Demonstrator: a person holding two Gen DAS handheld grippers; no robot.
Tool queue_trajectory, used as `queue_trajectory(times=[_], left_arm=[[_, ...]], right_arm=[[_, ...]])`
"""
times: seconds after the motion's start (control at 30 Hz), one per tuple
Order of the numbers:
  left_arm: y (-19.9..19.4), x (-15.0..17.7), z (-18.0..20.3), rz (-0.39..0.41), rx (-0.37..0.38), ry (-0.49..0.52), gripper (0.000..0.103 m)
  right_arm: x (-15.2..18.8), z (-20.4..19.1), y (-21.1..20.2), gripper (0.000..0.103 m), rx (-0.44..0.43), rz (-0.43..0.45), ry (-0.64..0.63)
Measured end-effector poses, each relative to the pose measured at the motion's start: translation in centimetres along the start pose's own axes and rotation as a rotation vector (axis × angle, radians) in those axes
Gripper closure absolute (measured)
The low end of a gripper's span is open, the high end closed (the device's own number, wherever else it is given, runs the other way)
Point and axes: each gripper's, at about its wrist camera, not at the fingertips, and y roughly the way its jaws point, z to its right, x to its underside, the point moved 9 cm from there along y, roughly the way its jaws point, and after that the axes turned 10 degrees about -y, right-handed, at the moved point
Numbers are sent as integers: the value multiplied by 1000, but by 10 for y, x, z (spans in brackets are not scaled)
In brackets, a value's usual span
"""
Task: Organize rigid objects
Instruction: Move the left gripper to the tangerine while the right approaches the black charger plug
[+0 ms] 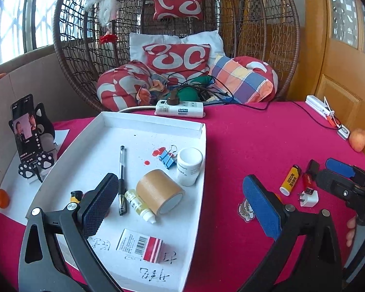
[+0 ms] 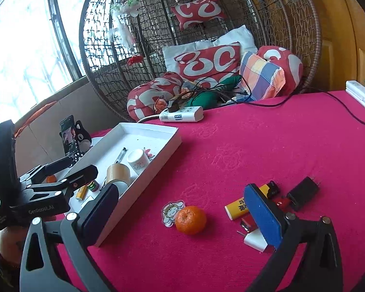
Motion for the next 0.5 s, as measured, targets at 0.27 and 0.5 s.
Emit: queue_trajectory(times=[0.27, 0.5], left_arm=[[18, 37, 48, -102, 115, 85, 0], [43, 78, 92, -217, 204, 199, 0]], right_arm=[[21, 81, -20, 0, 172, -3, 122], [59, 126, -28, 0, 254, -62, 218]])
